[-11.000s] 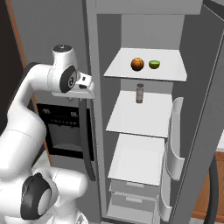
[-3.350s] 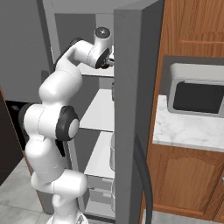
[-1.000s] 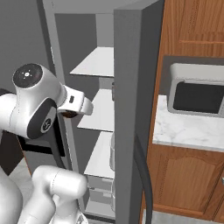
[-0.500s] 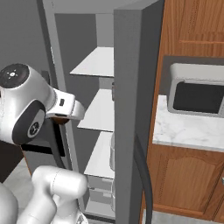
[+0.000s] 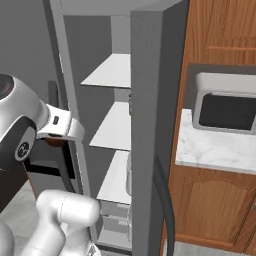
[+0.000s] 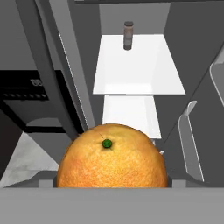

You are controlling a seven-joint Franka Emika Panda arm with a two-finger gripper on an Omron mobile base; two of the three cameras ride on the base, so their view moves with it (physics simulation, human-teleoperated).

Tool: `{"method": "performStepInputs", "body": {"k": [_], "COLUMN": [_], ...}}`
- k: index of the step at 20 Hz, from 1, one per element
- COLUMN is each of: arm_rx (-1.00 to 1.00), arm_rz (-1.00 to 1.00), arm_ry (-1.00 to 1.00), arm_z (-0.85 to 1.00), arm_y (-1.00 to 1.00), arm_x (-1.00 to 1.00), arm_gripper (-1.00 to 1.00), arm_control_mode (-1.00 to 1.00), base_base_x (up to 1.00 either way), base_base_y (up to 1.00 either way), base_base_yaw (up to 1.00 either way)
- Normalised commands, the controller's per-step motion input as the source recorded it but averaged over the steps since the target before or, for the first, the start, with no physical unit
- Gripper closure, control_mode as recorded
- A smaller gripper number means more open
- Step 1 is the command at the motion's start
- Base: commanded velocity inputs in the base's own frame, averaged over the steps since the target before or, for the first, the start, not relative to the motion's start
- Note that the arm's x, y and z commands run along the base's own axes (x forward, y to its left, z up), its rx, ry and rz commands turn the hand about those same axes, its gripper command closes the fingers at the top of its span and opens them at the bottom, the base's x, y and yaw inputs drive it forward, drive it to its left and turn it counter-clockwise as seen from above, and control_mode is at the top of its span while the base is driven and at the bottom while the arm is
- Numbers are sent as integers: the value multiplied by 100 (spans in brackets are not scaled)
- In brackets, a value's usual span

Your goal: Pick the orange and kiwi from the fridge and place them on the plate next to the blender to make a fruit smoothie.

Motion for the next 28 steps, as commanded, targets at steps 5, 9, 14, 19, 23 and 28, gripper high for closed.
{"method": "performStepInputs", "body": {"k": [5,9,14,19,23,28], "arm_rx": [0,0,0,0,0,0], "arm_rz": [0,0,0,0,0,0], "arm_ry": [0,0,0,0,0,0], "arm_z": [0,0,0,0,0,0], "arm_y": [0,0,0,0,0,0], "arm_x": [0,0,0,0,0,0], "arm_gripper": [100,100,100,100,100,100], "arm_control_mode": [100,100,100,100,100,100], "base_base_x": [-14,-4,-4,-4,-2,-3], "base_base_y": [62,76,58,32,4,0], "base_base_yaw": [36,68,92,100,100,100]}}
